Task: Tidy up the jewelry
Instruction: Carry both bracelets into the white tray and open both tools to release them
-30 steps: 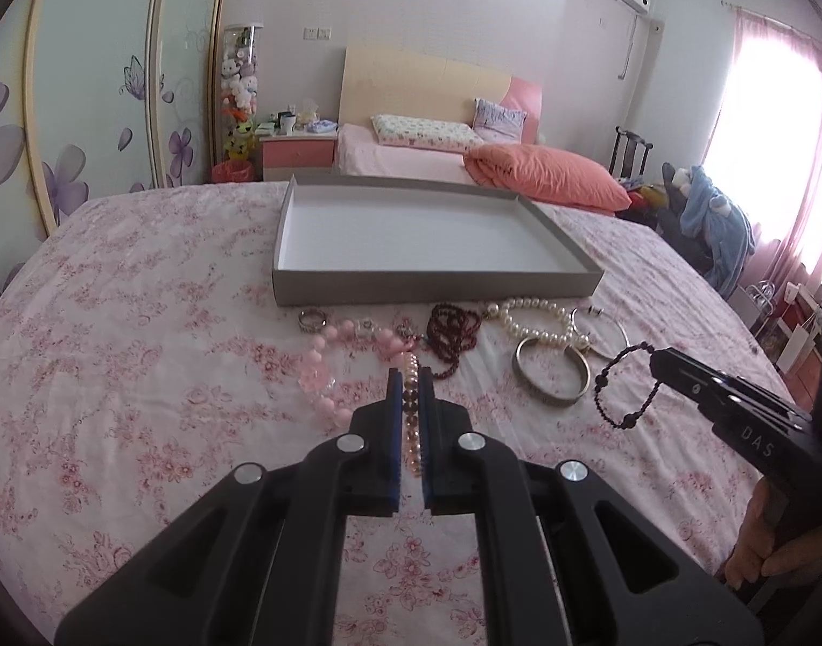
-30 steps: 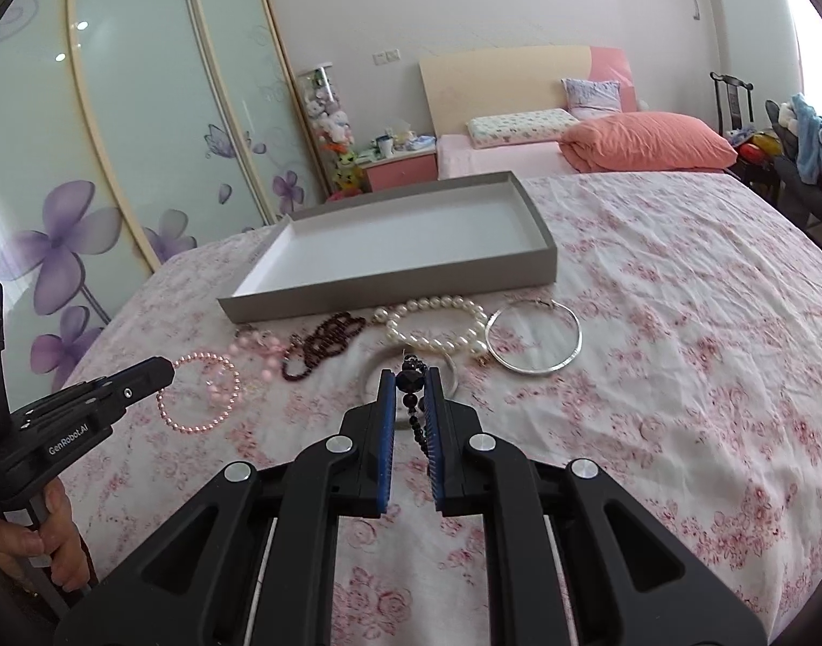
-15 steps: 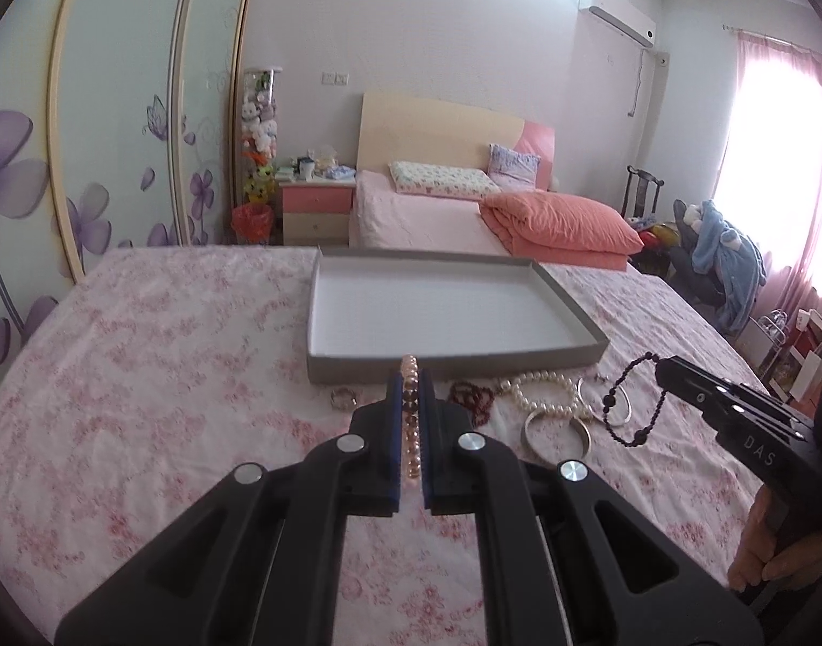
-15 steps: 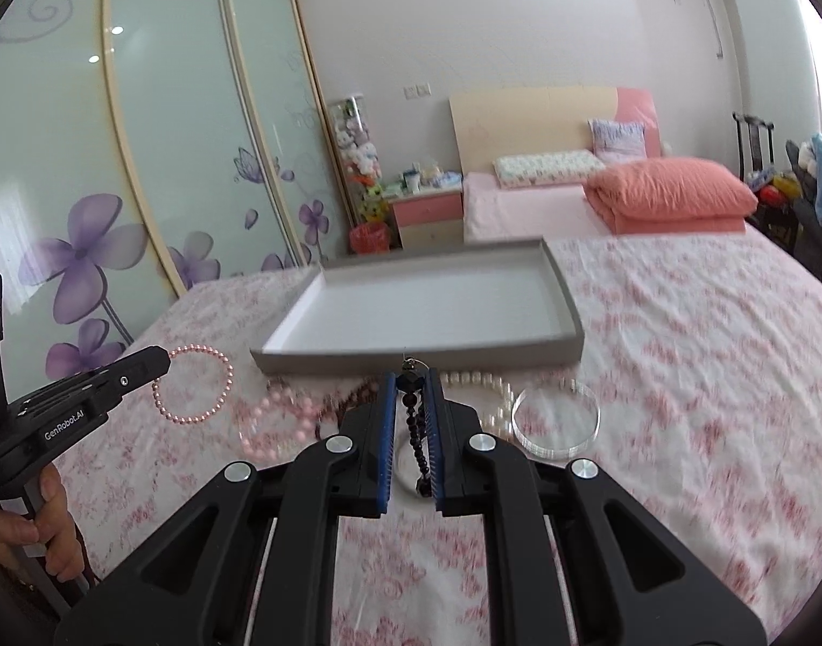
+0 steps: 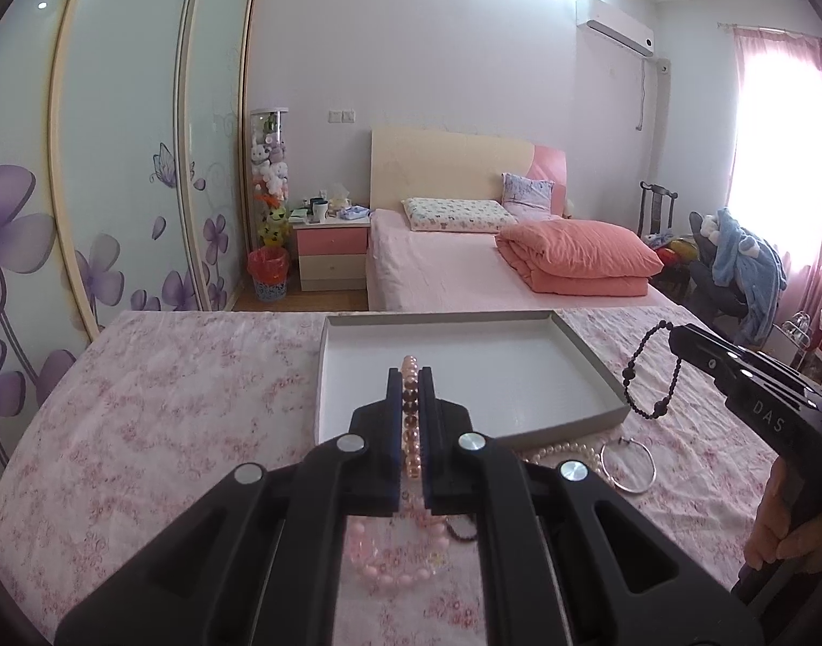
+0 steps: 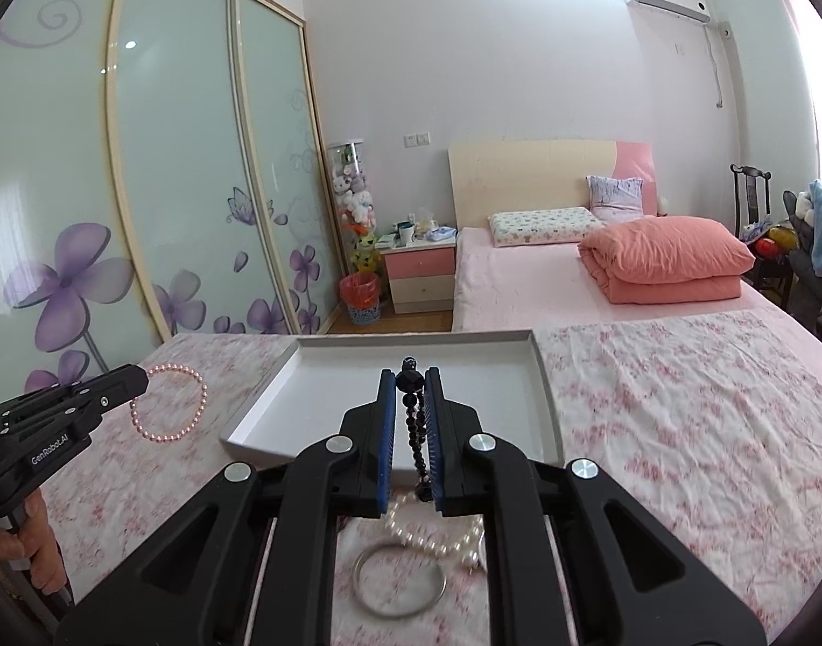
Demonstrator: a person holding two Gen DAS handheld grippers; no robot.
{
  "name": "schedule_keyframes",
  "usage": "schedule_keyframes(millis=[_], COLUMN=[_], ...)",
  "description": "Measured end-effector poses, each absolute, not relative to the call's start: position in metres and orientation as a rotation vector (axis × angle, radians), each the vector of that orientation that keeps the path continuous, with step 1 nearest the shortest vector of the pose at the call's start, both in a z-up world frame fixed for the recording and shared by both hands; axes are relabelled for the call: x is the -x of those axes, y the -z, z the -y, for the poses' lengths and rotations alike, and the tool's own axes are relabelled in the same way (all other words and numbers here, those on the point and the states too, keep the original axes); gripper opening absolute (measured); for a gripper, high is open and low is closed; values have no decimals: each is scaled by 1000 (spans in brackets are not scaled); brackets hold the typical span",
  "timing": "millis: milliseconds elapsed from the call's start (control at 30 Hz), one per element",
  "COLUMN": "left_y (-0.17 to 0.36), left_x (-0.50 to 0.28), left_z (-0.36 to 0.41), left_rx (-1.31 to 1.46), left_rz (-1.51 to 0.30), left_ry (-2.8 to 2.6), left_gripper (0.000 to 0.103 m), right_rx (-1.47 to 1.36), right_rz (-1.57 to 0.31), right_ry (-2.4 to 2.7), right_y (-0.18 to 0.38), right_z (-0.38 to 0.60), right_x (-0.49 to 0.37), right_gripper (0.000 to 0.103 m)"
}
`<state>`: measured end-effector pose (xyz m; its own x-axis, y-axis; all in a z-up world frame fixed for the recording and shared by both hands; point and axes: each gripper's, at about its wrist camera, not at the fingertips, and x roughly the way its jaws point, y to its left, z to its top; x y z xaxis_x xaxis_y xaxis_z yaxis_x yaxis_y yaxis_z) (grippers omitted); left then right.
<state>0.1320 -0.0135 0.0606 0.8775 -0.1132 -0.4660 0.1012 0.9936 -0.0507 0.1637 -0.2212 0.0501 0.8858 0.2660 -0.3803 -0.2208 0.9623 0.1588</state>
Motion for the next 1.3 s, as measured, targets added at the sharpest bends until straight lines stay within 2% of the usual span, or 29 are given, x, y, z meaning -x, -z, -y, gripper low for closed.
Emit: schedule_keyframes(millis=[467,1067,1133,1200,1233,1300], left_y=[-45,0,2,5,5,6], left_x=[-201,-272,-276,-279,-280,-279], left_z=[37,51,49,48,47,45], left_rx=[-3,-44,-37,-29,-26,-23], left_rz=[-492,-577,-584,-593,-596,-597], left_ry=[8,9,8,10,11,12], left_gripper=[7,7,9,14,17,18], right_rx=[-55,-89,-100,-108,-110,-104], right_rz=[-365,-512,-527,-529,-520,-509], right_ry=[-216,-236,-234,-227,-221,-219], right_y=[-44,-4,-3,-3,-4,-7], right_z=[215,214,216,218,220,221], right_x=[-222,-283,-285,-285,-282,-279], right_gripper=[12,13,18,39,41,41])
